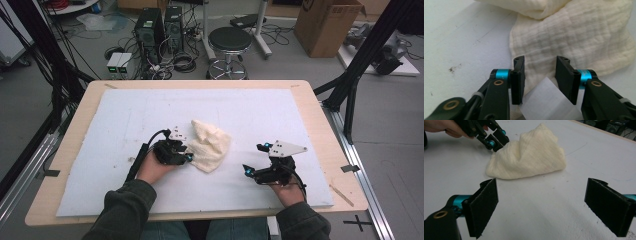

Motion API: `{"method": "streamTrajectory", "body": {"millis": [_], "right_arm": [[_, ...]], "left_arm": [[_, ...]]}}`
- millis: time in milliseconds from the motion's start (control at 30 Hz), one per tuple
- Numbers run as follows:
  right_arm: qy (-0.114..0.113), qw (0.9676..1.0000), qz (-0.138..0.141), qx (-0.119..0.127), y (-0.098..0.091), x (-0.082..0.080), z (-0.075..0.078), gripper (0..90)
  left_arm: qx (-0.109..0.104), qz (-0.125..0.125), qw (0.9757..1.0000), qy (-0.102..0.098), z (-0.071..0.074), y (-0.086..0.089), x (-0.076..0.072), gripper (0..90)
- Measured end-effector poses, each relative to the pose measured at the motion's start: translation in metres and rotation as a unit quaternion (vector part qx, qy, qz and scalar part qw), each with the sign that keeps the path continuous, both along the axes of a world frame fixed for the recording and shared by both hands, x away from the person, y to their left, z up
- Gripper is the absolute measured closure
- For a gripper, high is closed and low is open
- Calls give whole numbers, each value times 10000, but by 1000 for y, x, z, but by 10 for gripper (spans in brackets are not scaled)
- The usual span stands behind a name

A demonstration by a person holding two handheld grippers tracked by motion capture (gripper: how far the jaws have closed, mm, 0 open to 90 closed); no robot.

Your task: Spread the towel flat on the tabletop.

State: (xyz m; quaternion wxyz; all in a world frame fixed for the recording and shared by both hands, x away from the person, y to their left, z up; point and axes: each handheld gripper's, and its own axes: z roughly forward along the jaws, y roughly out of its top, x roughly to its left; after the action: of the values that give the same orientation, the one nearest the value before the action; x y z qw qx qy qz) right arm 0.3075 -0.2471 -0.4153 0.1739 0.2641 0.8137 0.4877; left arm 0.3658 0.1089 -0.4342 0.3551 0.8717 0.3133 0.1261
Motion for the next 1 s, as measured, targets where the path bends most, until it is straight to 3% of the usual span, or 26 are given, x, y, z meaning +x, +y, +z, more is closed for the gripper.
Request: {"method": "streamTrajectory", "body": {"millis": [500, 633, 800, 1000], "right_arm": [[13, 10000, 56, -3, 2, 1, -1, 111], [21, 10000, 61, -6, 2, 1, -1, 111], [54, 10000, 42, -25, 2, 1, -1, 111], [59, 10000, 51, -33, 3, 1, -2, 111]], "left_arm": [[170, -113, 9998, -82, 2, -8, -6, 870], [194, -114, 9997, -96, 4, -8, -6, 881], [4, -96, 9998, -195, 15, -4, -10, 882], [-47, -76, 9995, -306, 26, 6, -17, 884]]}}
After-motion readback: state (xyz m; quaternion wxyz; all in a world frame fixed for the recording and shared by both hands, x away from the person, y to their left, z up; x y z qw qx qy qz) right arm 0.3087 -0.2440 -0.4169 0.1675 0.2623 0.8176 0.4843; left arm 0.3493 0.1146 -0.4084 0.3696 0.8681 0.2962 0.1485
